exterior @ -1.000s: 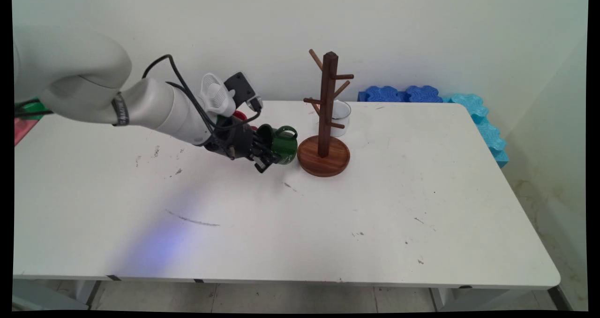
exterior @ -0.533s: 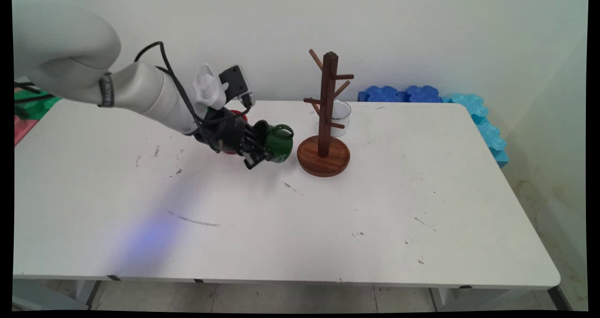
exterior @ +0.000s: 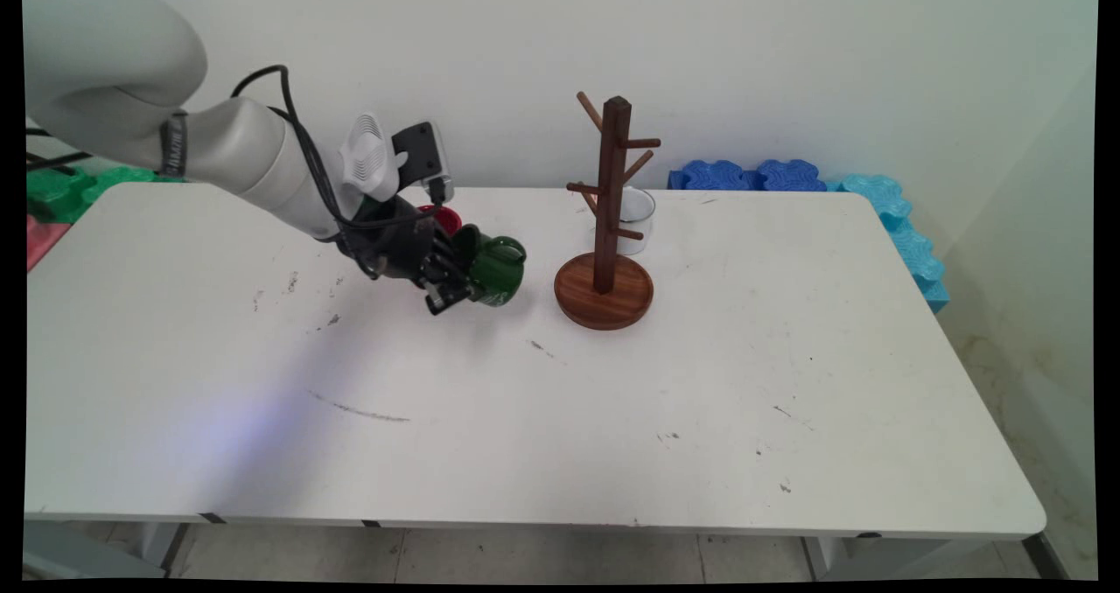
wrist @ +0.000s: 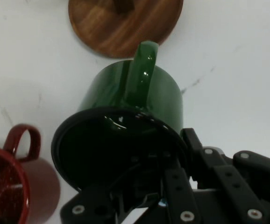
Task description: Place the picked object on the table
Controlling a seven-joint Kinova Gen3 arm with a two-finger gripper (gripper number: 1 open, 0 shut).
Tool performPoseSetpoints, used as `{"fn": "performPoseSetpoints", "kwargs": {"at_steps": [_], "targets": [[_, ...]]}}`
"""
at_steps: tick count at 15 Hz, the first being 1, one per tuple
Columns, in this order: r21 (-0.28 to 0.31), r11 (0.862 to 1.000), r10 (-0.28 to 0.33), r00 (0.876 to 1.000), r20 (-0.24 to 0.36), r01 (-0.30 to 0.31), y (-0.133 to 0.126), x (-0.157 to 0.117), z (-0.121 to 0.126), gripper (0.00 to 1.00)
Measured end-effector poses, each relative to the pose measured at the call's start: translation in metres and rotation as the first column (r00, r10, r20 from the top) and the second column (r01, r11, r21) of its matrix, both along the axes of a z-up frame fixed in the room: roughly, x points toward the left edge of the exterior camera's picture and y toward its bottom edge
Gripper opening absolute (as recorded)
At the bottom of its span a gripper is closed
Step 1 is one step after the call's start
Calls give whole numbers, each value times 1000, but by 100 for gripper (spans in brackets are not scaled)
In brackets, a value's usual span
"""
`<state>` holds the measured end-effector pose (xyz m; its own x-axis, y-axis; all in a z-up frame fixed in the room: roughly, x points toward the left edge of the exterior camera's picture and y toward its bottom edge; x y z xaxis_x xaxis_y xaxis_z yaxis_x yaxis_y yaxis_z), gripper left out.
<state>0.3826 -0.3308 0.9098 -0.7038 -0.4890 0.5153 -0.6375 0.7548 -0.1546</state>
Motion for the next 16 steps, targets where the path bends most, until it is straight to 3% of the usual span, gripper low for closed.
{"fn": "performPoseSetpoints", "kwargs": {"at_steps": [9,16], "targets": [[69,997,-47,992,117,39,9,24,2,0],[124,989,-105,971,217,79,16,36,1,0]]}}
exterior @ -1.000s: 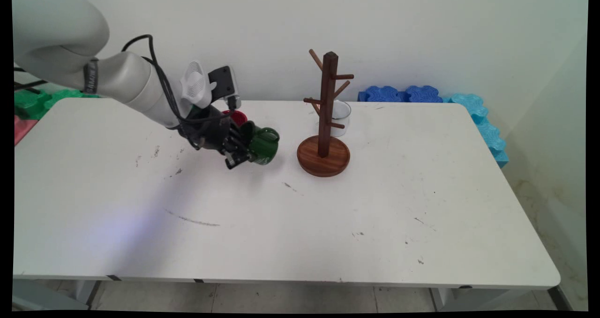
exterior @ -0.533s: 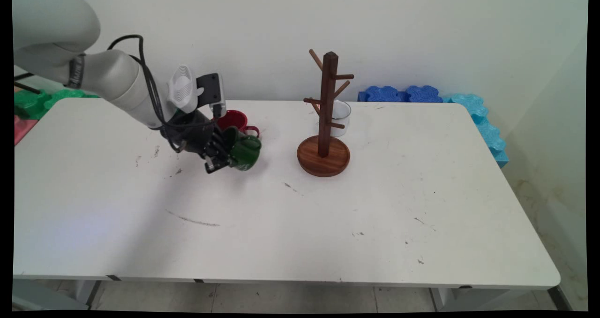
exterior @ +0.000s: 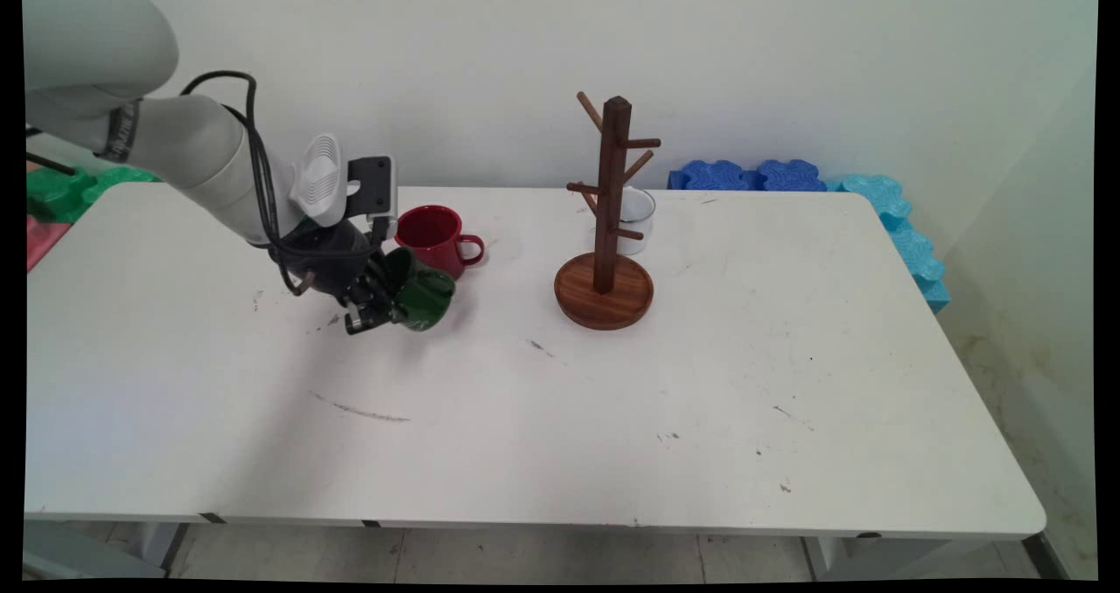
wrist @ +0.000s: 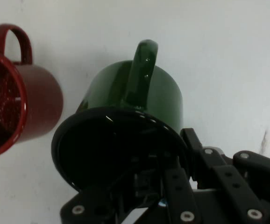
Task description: Place the picked object on the table
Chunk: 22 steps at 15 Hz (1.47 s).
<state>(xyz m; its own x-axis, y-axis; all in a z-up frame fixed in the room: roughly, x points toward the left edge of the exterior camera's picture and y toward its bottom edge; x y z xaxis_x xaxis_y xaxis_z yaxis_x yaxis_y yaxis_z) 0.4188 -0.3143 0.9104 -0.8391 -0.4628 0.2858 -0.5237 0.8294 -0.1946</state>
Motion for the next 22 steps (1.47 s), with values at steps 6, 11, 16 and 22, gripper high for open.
{"fn": "performPoseSetpoints", "kwargs": {"at_steps": [6,11,16,22], "targets": [[28,999,-19,998,65,17,1,5,-9,0],[43,999,-35,994,100,31,-2,3,-23,0],[51,998,-46,991,126,40,-7,0,-36,0],[50,998,-53,989,141,46,-12,-4,-48,100]]}}
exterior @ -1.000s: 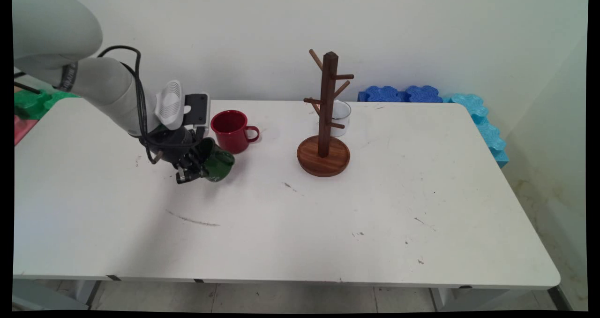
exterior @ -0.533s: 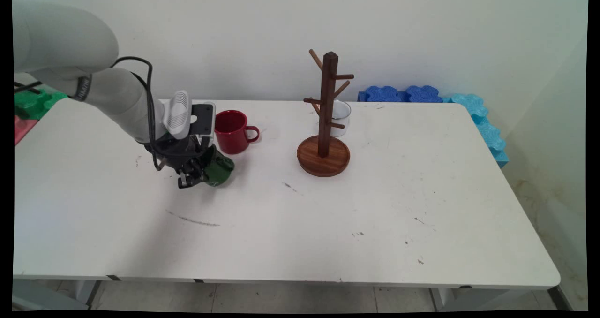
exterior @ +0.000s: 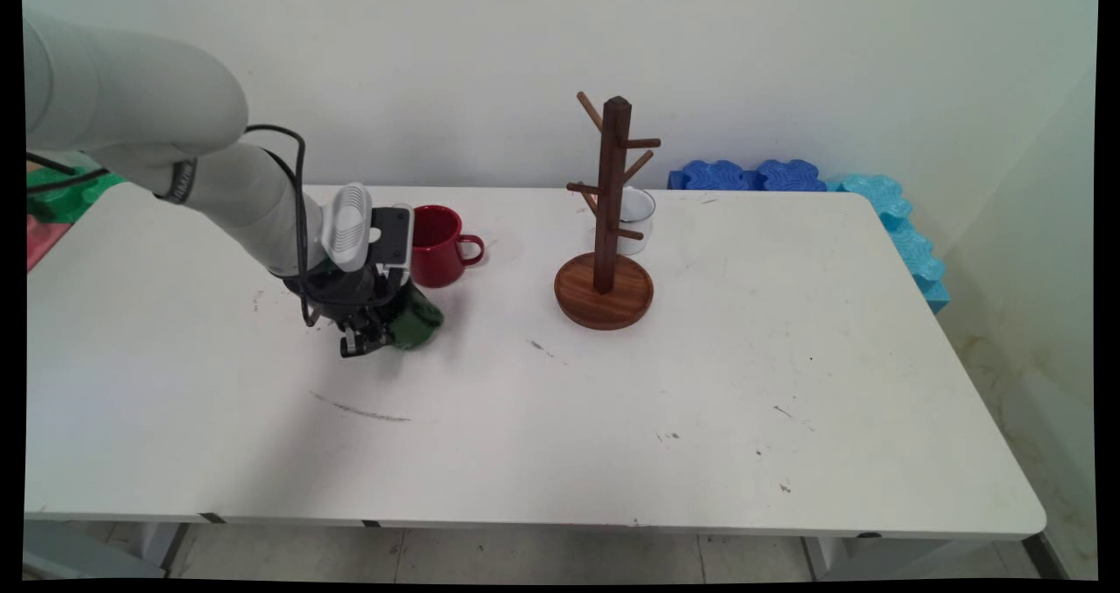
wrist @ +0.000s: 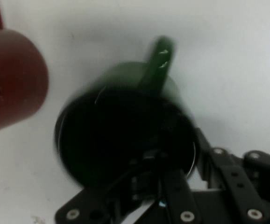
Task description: Place the picked object on the table
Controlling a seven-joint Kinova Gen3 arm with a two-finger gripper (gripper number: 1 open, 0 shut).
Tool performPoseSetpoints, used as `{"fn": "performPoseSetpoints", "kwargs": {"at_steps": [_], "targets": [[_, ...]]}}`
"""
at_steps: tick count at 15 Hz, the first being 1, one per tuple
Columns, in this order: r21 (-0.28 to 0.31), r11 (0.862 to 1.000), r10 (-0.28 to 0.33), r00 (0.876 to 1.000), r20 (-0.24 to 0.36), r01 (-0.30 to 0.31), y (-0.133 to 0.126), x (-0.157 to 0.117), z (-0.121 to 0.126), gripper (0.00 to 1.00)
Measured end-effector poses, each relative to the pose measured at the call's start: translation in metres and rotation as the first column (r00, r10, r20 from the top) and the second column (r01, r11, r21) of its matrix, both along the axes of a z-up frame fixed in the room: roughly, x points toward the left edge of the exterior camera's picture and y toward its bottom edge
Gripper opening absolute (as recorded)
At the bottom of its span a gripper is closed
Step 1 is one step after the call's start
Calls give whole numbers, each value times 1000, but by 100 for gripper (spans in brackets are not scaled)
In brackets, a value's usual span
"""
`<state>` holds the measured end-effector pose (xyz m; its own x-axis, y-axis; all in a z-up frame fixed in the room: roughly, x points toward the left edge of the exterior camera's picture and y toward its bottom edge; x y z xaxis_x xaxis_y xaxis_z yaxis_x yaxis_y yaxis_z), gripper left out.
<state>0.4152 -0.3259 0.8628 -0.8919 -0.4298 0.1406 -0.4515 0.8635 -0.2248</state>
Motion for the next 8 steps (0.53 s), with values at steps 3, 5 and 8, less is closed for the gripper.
{"fn": "performPoseSetpoints", "kwargs": {"at_steps": [3,5,8], "targets": [[-2,1000,-3,1000,2,3,-3,-2,-5,100],[-5,1000,-4,1000,2,4,-4,-3,-7,100],[-11,1000,-7,1000,-1,7,-6,-4,-9,100]]}}
